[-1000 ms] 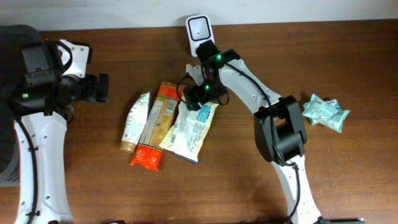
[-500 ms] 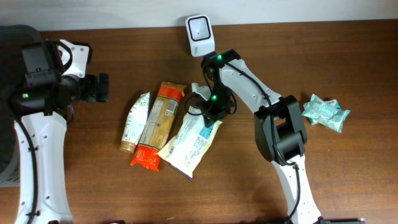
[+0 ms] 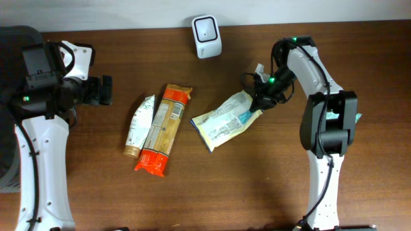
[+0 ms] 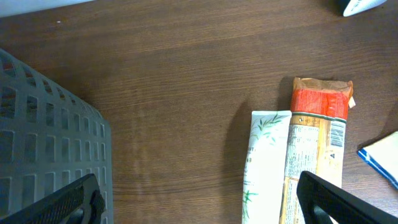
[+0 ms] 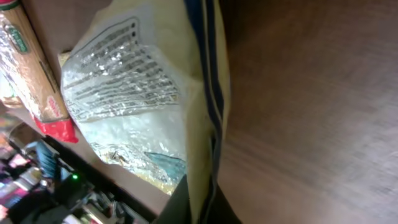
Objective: Scan the item barcode
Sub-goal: 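Drag the white bag right and regrasp it by its top edge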
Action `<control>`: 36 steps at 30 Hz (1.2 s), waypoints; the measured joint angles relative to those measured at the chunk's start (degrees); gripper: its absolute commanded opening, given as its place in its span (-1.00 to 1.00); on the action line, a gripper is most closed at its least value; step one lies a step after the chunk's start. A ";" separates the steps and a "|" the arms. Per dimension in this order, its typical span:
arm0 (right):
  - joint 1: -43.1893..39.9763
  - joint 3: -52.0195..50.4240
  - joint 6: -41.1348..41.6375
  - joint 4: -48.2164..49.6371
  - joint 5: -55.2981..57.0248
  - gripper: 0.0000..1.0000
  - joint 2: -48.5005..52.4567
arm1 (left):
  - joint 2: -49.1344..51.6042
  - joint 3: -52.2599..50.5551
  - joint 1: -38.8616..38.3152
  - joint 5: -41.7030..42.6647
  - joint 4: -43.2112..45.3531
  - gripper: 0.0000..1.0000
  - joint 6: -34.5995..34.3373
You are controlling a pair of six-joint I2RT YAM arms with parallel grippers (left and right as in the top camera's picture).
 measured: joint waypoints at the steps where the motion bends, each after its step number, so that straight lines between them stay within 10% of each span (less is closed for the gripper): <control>1: 0.87 0.00 0.66 -0.39 0.57 -0.03 0.00 | 0.00 0.00 0.00 0.00 0.00 0.98 0.00; 5: 4.79 0.00 2.25 -1.22 4.81 0.12 0.00 | 0.00 0.00 0.00 0.00 0.00 0.99 0.00; 10: 1.40 2.95 -0.83 2.16 6.84 0.99 0.00 | 0.00 0.00 0.00 0.00 0.00 0.98 0.00; 20: 4.76 -3.19 -11.74 11.72 -1.81 0.99 -0.02 | 0.00 0.00 0.00 0.00 -0.02 0.98 0.00; 25: 10.47 -7.10 -10.91 16.70 -4.24 0.36 -0.90 | 0.00 0.00 0.00 0.00 -0.02 0.98 0.00; 30: 11.28 -17.57 -1.40 28.30 -7.34 -0.90 -3.89 | 0.00 0.00 0.00 0.00 -0.02 0.98 0.00; 36: 10.97 -18.86 1.05 25.92 -8.48 -0.92 -3.76 | 0.00 0.00 0.00 0.00 0.00 0.98 0.00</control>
